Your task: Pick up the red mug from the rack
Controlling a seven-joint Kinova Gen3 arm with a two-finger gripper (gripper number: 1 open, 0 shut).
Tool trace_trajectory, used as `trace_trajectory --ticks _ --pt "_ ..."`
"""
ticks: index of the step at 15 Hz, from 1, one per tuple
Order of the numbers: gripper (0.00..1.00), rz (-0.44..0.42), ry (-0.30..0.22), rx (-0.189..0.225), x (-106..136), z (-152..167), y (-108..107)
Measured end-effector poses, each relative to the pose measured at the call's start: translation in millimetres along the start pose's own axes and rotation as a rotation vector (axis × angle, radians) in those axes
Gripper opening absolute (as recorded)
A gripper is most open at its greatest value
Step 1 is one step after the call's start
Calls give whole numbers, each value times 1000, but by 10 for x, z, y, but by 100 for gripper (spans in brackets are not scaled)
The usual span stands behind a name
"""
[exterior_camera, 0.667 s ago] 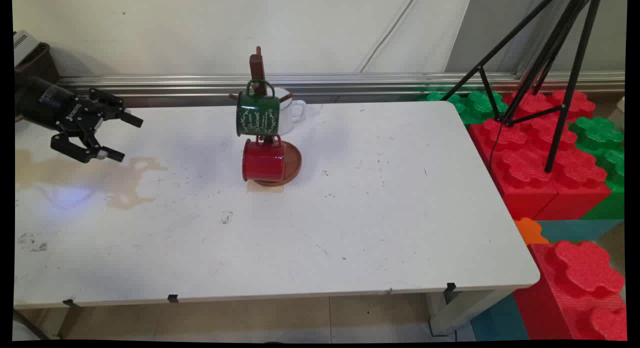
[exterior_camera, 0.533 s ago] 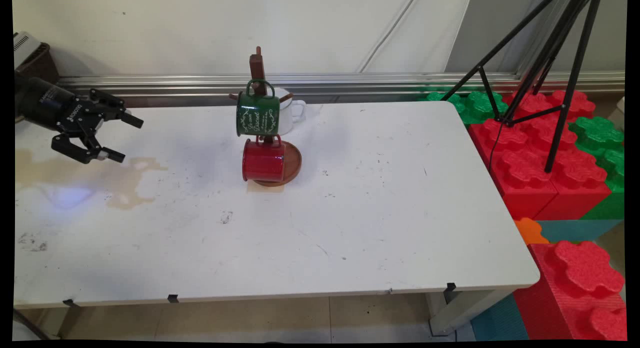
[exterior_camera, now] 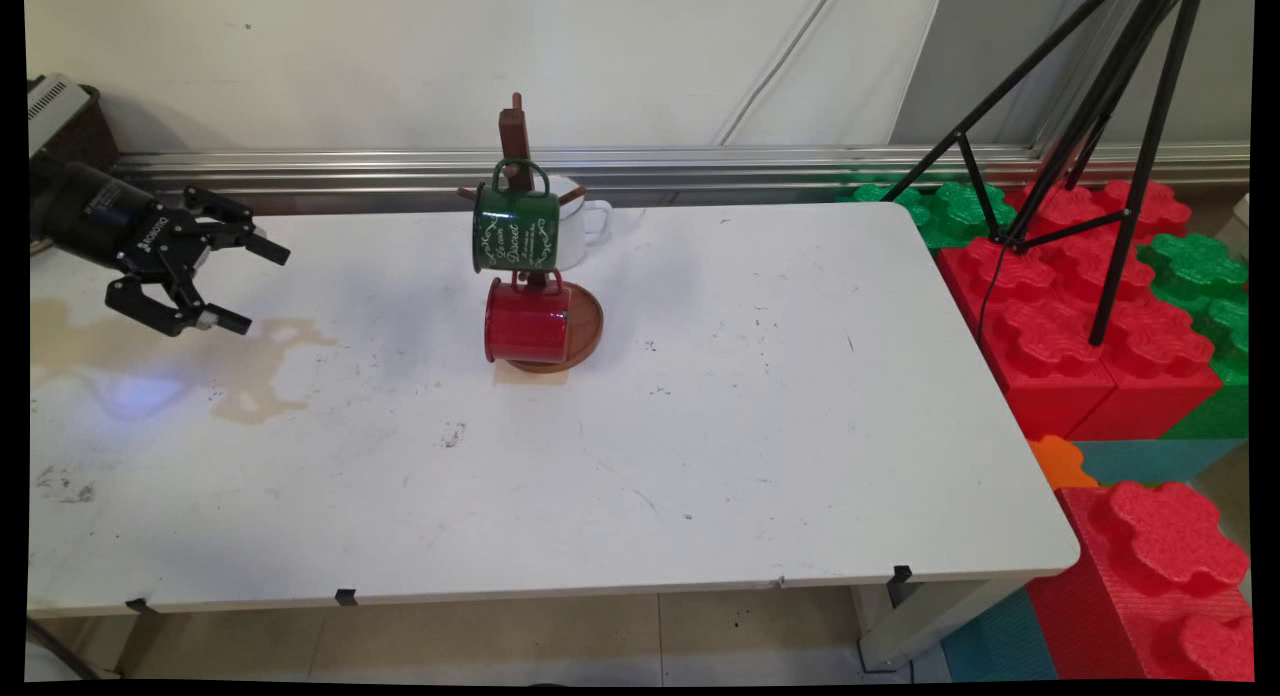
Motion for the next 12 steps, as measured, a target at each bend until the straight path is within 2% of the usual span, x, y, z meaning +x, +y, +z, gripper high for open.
trace_trajectory --ticks 12 --pt "100 -18 23 -26 5 247 20"
